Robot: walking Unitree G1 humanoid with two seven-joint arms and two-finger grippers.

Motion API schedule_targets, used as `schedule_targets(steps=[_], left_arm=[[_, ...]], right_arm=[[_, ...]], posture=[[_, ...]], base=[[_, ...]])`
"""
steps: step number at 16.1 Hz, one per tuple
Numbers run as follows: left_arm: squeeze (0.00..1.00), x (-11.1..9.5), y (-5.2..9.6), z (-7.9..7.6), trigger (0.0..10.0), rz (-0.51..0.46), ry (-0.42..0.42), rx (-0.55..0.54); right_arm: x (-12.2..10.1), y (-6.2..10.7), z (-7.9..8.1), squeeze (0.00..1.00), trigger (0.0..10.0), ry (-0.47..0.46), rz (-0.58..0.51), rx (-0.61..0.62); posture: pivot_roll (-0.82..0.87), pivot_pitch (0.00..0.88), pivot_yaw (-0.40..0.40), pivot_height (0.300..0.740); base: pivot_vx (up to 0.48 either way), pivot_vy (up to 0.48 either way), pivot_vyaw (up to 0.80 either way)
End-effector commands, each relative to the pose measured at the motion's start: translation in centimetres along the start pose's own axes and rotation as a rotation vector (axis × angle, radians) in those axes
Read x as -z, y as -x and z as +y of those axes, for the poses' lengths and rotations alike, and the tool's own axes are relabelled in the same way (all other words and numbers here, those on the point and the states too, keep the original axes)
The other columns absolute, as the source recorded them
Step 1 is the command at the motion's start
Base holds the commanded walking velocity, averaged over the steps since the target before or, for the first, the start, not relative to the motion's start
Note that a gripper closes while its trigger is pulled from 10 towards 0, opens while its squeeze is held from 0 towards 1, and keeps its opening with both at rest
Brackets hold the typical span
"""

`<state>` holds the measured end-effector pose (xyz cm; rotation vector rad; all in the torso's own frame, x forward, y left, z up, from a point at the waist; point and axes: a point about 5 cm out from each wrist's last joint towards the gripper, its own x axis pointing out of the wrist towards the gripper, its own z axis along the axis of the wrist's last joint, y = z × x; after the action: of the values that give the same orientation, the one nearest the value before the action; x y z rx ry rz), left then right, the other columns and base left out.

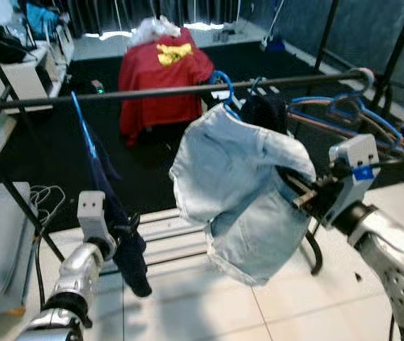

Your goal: Hang hanger

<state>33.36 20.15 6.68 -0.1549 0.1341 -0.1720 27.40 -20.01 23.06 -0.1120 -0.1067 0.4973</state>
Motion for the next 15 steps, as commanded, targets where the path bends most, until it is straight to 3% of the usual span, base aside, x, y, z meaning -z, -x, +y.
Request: schedule_targets(steps=[1, 7, 15], left_arm=[[0.00, 0.6, 0.4, 0.3, 10.0, 0.023, -0.004, -0.007], [0.00, 0.9, 0.5, 0.2, 10.0, 0.028, -0.001, -0.008], [0.00, 1.2, 0.7, 0.4, 10.0, 0.038, 0.000, -0.028]], right_arm=[[-1.1, -0.2, 0.3, 0.00, 10.0, 0.024, -0.038, -0.006], [-0.5, -0.4, 0.4, 0.00, 10.0, 0.020, 0.004, -0.009], [1.1, -1.1, 1.7, 0.00, 10.0, 0.003, 0.080, -0.061]], posture=[[-0.10, 0.072, 0.030, 0.740], [-0.10, 0.071, 0.026, 0.740], [-0.10, 0.071, 0.025, 0.740]], base=[[0.480, 0.000, 0.00], [0.480, 0.000, 0.00], [0.352, 0.000, 0.00]])
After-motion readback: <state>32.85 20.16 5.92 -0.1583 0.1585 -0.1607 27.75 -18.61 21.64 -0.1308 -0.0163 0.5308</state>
